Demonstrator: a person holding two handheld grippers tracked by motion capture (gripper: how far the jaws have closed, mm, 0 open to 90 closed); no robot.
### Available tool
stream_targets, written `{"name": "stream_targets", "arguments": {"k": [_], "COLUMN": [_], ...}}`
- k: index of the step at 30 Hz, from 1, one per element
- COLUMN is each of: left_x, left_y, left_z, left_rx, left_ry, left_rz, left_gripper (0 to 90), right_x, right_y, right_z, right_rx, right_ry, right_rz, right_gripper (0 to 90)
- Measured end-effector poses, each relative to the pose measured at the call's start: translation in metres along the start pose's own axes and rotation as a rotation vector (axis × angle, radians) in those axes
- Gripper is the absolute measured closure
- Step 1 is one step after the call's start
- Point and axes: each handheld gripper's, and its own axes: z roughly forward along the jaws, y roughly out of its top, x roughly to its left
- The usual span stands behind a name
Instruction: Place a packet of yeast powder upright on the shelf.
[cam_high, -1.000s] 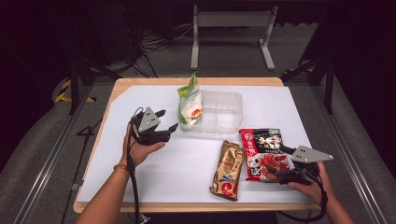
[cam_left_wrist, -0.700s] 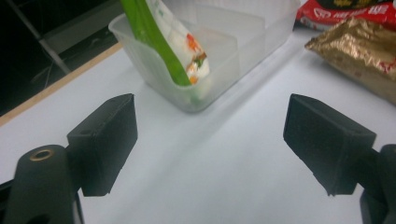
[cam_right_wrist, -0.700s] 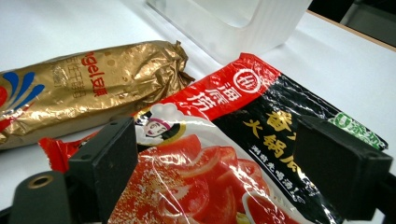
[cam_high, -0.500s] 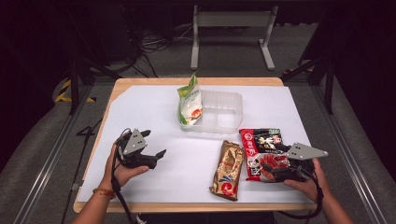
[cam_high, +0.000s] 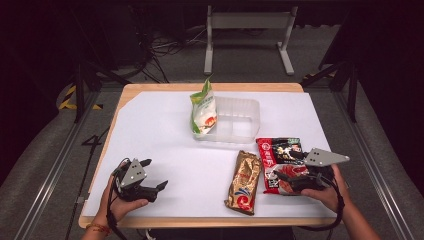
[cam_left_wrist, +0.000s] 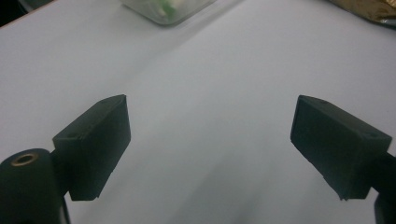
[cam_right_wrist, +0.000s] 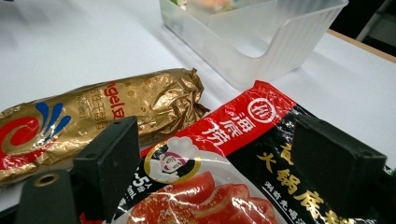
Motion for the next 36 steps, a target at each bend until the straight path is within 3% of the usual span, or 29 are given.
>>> {"name": "stream_targets", "arguments": {"k": [7,14,19,22,24,28,31,36], "left_x": [-0.004,-0.006,-0.008,-0.008,-0.008,-0.008,-0.009,-0.009], "left_y": [-0.002,-0.001,0.001,0.001,0.001,0.001,0.001,0.002], "left_z": [0.002,0.004,0.005,0.005,0.004,0.004,0.004,0.004], "left_rx": [-0.006,-0.006,-0.009,-0.015,-0.018,-0.023,-0.025,-0.024], "left_ry": [-0.012,-0.017,-0.023,-0.028,-0.030,-0.033,-0.037,-0.039], "left_rz": [0.002,0.001,0.006,0.009,0.011,0.011,0.013,0.018], "left_gripper": [12.2,12.0,11.8,11.8,11.8,11.5,11.4,11.3], "right_x": [-0.003,0.001,-0.001,-0.004,-0.004,-0.006,-0.012,-0.018], "right_y": [0.011,0.023,0.034,0.039,0.039,0.041,0.041,0.043], "right_z": [0.018,0.043,0.064,0.081,0.085,0.103,0.109,0.115], "right_rx": [0.041,0.116,0.144,0.198,0.208,0.287,0.292,0.326], "right_ry": [0.069,0.108,0.176,0.205,0.202,0.210,0.249,0.302], "right_rz": [0.031,0.014,0.040,0.056,0.051,0.055,0.104,0.136], "right_gripper": [17.9,21.7,22.6,22.3,22.4,24.1,24.6,26.1]}}
